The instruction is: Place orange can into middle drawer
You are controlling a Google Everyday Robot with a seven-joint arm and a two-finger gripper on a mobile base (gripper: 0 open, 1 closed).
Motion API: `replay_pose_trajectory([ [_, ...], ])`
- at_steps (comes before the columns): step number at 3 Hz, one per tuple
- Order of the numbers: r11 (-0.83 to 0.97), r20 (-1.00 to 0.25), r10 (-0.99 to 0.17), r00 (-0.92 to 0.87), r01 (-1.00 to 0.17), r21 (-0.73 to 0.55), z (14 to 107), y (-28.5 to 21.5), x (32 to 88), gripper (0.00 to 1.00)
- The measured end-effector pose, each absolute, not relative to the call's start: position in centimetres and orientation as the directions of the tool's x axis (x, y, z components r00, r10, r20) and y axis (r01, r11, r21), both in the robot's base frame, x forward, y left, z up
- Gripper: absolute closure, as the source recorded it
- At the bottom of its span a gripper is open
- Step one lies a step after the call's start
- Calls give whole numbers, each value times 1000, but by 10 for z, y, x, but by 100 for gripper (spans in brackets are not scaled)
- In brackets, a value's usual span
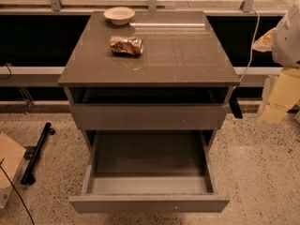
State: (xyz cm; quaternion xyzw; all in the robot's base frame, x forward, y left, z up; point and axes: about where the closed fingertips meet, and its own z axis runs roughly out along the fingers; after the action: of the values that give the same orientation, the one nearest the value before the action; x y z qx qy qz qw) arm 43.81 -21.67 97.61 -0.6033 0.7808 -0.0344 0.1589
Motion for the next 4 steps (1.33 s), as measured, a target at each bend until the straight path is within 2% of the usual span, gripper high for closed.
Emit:
replay_pose_trajectory([
  [2, 287, -256, -941, -221, -922, -260, 977, -209, 448, 0],
  [4, 338, -409, -887, -216, -906, -254, 970, -191, 494, 0],
])
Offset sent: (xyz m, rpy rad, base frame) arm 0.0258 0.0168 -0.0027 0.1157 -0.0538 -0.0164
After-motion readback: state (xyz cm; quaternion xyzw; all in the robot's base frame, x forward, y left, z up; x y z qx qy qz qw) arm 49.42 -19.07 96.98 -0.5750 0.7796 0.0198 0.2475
